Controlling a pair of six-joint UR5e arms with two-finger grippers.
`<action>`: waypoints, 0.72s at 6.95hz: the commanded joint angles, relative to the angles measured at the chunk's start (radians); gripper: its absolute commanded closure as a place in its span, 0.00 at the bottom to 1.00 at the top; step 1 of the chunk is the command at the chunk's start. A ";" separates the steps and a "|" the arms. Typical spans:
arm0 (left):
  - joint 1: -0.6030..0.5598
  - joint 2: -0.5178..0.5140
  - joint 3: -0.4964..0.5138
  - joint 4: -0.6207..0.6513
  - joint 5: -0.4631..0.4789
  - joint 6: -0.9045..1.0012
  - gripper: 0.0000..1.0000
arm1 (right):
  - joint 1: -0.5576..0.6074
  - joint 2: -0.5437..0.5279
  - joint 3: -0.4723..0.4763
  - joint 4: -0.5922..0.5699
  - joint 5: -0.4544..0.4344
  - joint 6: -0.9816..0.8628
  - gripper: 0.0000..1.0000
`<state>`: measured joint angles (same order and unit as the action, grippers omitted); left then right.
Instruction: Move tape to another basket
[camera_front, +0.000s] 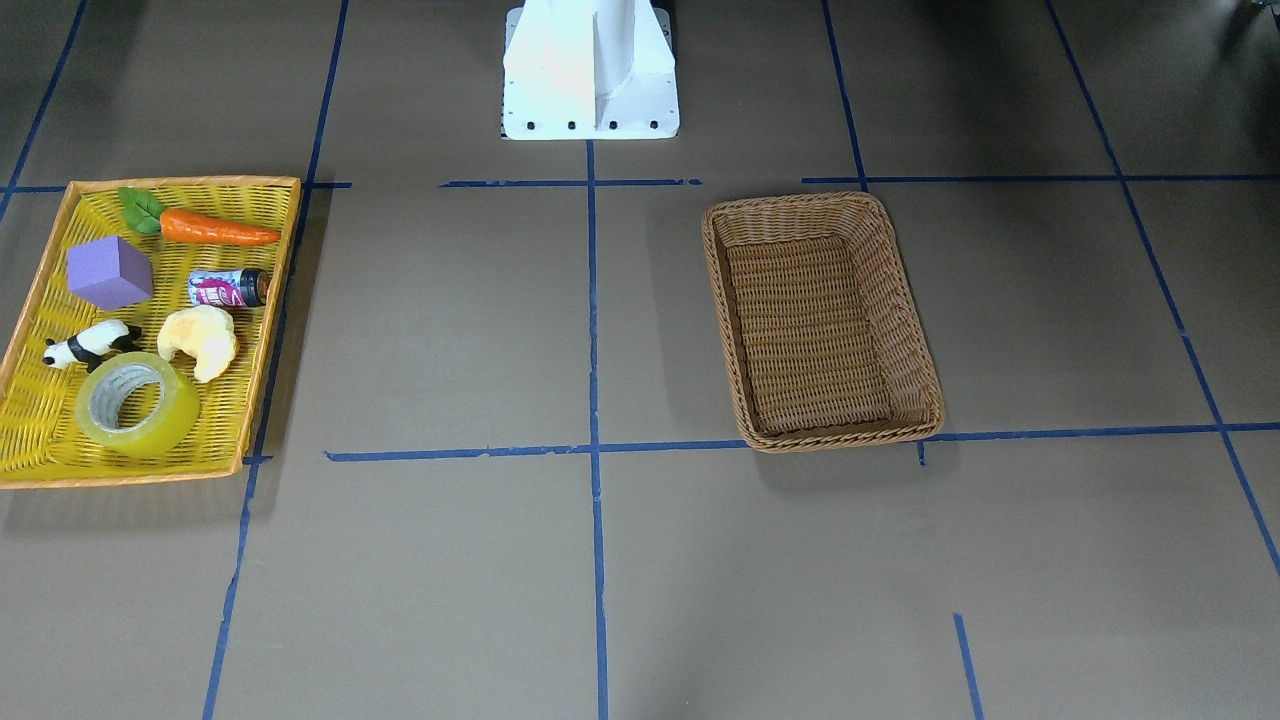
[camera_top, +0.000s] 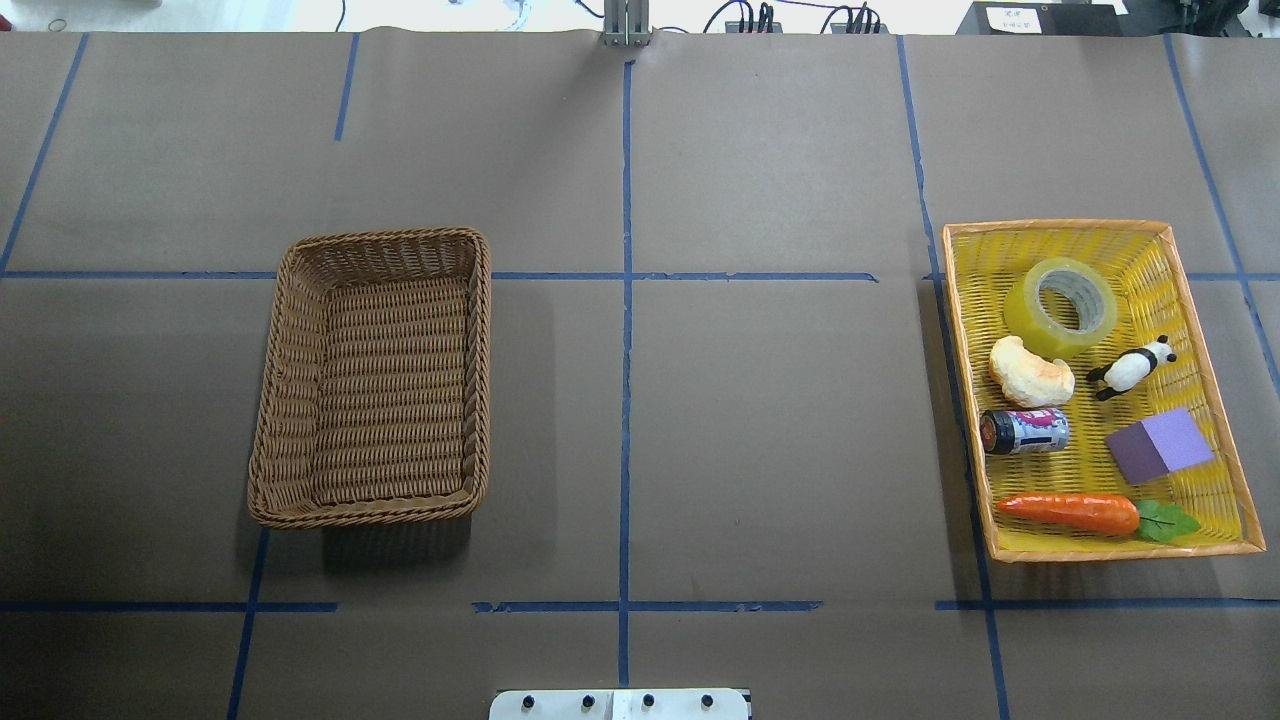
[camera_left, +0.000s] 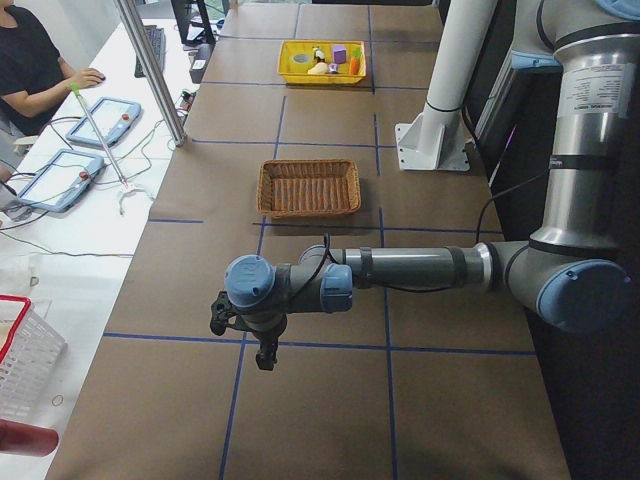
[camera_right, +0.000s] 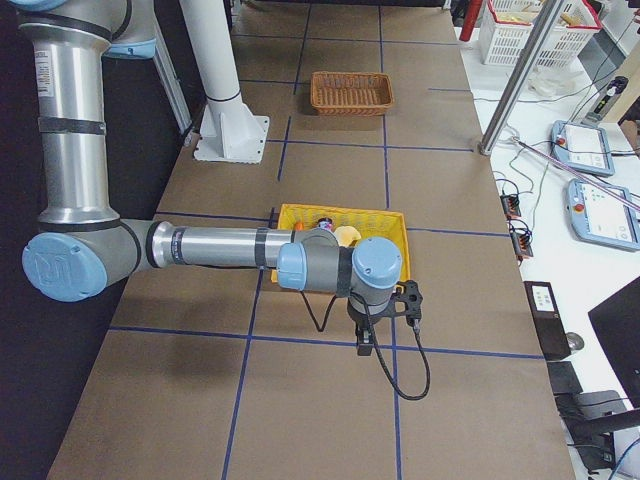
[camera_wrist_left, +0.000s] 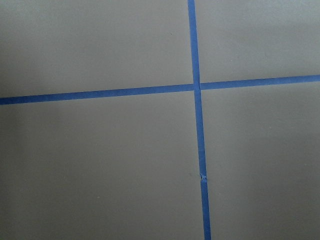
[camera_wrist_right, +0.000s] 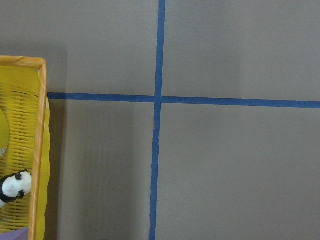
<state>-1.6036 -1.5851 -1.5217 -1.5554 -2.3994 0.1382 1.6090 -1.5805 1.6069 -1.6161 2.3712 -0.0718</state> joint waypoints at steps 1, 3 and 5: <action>0.001 0.000 0.002 0.000 0.005 0.000 0.00 | 0.000 -0.003 0.005 0.001 0.002 -0.005 0.00; 0.001 0.002 0.003 -0.003 0.006 0.001 0.00 | 0.000 -0.001 0.004 0.002 0.002 0.000 0.00; 0.001 0.002 0.003 -0.006 0.006 0.001 0.00 | 0.000 -0.001 0.002 0.002 0.002 0.006 0.00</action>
<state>-1.6030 -1.5833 -1.5187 -1.5599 -2.3932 0.1395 1.6091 -1.5816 1.6105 -1.6146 2.3737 -0.0694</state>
